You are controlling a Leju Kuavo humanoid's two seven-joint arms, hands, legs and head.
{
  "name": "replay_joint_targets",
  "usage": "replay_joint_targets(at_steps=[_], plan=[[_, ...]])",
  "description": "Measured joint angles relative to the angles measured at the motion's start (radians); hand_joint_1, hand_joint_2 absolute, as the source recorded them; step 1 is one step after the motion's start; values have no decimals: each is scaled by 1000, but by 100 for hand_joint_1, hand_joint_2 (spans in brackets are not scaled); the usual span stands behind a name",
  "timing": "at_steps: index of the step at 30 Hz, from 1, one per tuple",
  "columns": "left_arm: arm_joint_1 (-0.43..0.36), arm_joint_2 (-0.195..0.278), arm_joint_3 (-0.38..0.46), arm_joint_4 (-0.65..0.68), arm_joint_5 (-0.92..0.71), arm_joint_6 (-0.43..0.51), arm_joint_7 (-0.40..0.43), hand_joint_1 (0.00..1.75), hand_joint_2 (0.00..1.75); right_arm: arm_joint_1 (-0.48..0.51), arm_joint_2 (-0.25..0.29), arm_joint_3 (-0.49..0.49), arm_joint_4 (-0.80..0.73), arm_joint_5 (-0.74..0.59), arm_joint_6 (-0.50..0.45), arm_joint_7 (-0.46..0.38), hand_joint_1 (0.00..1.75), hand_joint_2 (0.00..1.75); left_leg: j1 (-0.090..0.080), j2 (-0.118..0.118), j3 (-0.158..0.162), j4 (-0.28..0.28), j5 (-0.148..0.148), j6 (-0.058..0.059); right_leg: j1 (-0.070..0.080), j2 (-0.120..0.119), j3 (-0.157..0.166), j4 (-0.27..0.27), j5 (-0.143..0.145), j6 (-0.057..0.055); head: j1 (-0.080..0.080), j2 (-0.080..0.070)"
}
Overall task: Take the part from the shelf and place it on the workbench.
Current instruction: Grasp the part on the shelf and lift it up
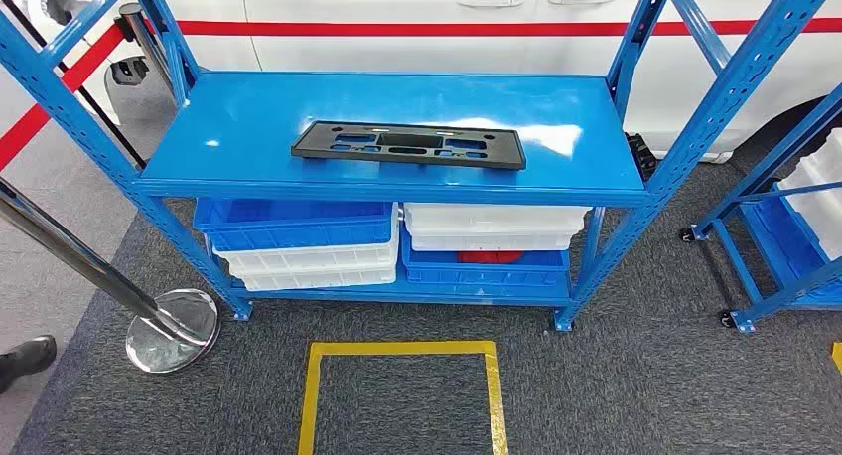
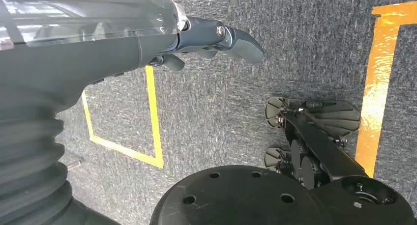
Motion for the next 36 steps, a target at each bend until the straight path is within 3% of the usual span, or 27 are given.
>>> replay_joint_targets(at_steps=[12,16,19,20,23,24,27,28,31,34,36], plan=[[-3,2,24,0,-13,0,-2,0,175,-3,0,-19,0,17,0,0,0,175,0,0,0,0,0,0,0,0,0,0,0,0,0,0],[-11,5,89,0,-65,0,-16,0,0,-10,0,-66,0,84,0,0,0,175,0,0,0,0,0,0,0,0,0,0,0,0,0,0],[-19,7,140,0,-113,-2,-31,0,0,-17,1,-108,1,140,-2,0,0,44,0,0,0,0,0,0,0,0,0,0,0,0,0,0],[-22,7,156,0,-128,-2,-35,0,0,-20,2,-121,2,157,-4,0,0,44,0,0,0,0,0,0,0,0,0,0,0,0,0,0],[-32,7,213,0,-176,-5,-49,0,0,-29,4,-168,6,216,-7,0,0,175,0,0,0,0,0,0,0,0,0,0,0,0,0,0],[-36,7,233,0,-193,-6,-53,0,0,-32,5,-185,8,236,-7,-1,0,175,0,0,0,0,0,0,0,0,0,0,0,0,0,0],[-46,7,298,3,-243,-7,-67,0,0,-41,9,-237,15,298,-6,-8,0,44,0,0,0,0,0,0,0,0,0,0,0,0,0,0],[-50,7,322,4,-260,-8,-72,0,0,-45,11,-254,17,319,-6,-10,0,44,0,0,0,0,0,0,0,0,0,0,0,0,0,0],[-61,7,388,10,-309,-9,-88,0,0,-56,16,-308,26,379,-4,-20,0,175,0,0,0,0,0,0,0,0,0,0,0,0,0,0],[-75,6,457,17,-357,-10,-105,0,0,-69,23,-366,36,438,4,-38,0,175,-2,0,-2,4,-2,8,-4,0,2,-5,3,5,0,0],[-83,5,501,21,-388,-10,-117,0,0,-78,29,-404,41,472,12,-58,0,87,0,1,7,-13,6,19,-4,-1,8,-12,6,13,0,0]])
